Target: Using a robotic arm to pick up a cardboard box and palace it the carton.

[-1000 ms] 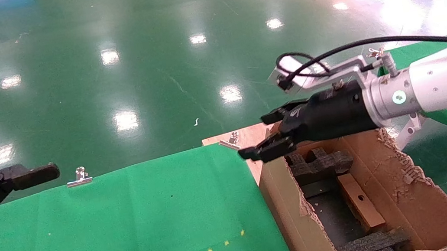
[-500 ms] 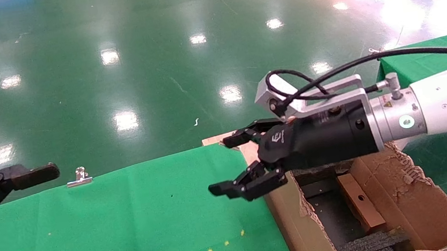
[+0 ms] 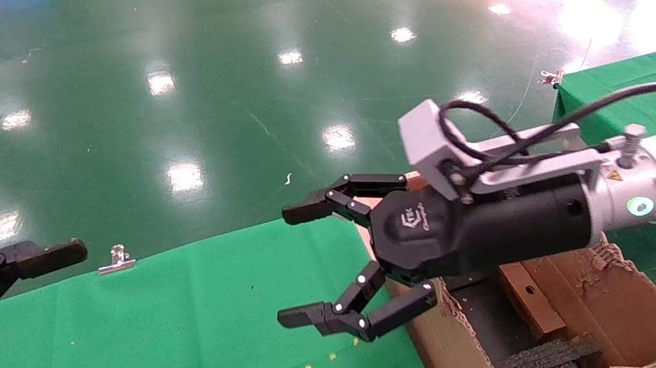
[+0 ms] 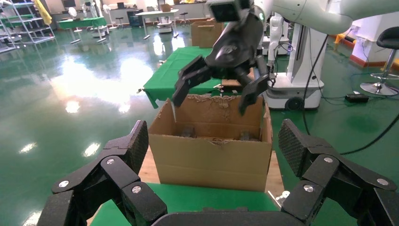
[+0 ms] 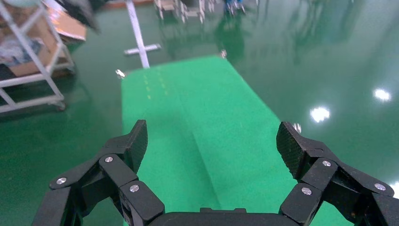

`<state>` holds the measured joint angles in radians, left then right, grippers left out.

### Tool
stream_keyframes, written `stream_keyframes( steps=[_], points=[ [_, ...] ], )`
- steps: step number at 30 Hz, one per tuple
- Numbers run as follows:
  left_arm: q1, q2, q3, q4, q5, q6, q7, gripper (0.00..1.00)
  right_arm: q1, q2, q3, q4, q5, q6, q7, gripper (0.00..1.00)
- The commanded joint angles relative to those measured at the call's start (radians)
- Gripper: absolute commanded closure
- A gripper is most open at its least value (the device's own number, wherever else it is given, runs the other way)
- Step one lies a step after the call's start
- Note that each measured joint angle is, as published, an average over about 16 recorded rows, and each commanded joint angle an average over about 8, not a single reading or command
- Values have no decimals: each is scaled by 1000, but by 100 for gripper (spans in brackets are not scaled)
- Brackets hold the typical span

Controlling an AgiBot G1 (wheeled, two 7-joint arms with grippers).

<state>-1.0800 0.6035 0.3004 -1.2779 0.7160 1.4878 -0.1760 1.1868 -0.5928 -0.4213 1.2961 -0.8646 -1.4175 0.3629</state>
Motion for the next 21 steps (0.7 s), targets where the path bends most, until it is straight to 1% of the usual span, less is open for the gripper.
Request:
stream_keyframes(
  steps=[1, 5, 10, 14, 21],
  points=[
    [0, 0, 0, 0, 0, 0, 0, 0, -27, -4, 34, -3, 32, -19, -42, 0],
    [0, 0, 0, 0, 0, 0, 0, 0, -77, -13, 97, -8, 92, -54, -120, 0],
    [0, 0, 0, 0, 0, 0, 0, 0, -125, -19, 157, -12, 148, -85, -186, 0],
    [0, 0, 0, 0, 0, -1, 0, 0, -142, -21, 179, -14, 169, -97, -204, 0],
    [0, 0, 0, 0, 0, -1, 0, 0, -133, -21, 166, -14, 159, -91, -192, 0]
  ],
)
